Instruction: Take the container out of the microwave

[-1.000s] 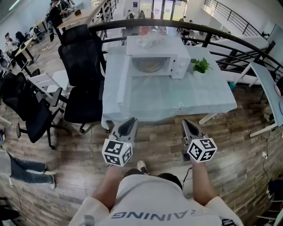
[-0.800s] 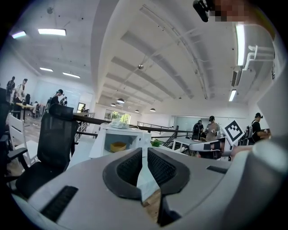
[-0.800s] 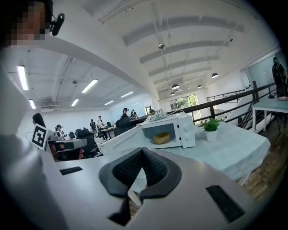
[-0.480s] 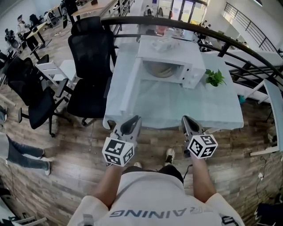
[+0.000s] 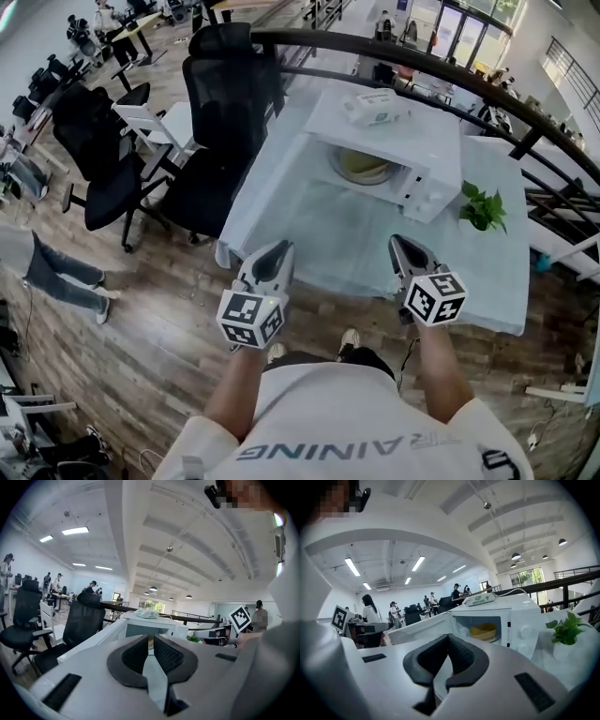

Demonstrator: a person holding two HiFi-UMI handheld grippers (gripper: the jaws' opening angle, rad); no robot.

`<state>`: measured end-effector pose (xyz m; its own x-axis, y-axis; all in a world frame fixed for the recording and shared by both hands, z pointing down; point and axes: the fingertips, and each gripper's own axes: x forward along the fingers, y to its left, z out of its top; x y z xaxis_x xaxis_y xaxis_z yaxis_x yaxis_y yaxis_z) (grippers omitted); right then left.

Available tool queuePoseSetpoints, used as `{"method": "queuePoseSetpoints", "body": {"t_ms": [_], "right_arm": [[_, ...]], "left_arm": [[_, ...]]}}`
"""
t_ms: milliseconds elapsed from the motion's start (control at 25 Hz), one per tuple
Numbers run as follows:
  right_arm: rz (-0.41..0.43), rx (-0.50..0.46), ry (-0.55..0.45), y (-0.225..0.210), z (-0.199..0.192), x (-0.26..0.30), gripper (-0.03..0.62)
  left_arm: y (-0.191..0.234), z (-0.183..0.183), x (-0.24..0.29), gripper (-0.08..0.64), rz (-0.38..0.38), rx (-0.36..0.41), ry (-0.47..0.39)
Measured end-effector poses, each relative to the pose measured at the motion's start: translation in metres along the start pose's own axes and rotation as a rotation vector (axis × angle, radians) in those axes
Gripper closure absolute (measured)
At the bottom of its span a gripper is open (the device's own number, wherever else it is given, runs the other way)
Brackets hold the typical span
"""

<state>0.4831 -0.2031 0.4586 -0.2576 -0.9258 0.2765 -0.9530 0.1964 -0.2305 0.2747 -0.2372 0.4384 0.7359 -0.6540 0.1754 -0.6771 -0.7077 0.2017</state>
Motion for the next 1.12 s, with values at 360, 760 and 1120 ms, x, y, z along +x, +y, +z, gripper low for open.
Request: {"method": "queuePoseSetpoints", "body": {"t_ms": [360,760,1120], "right_arm": [[0.137,-0.085,0.098,-0.042,-0.008,0.042,0.574],[0.118,-0.348,0.225,-0.047,-0.019,0.102,0.574],[0.066,-0.651,0.386,-0.051,-0.048,0.173,0.461]], "left_arm": [[-0.020,-0.015,0.024,0.500,0.146,-0.026,0.003],[0.006,-0.026,0.040,0.500,0.165,-0.082,-0.014],[0.015,-0.035,0.049,0.500,0.129,-0.095,0.004]]}}
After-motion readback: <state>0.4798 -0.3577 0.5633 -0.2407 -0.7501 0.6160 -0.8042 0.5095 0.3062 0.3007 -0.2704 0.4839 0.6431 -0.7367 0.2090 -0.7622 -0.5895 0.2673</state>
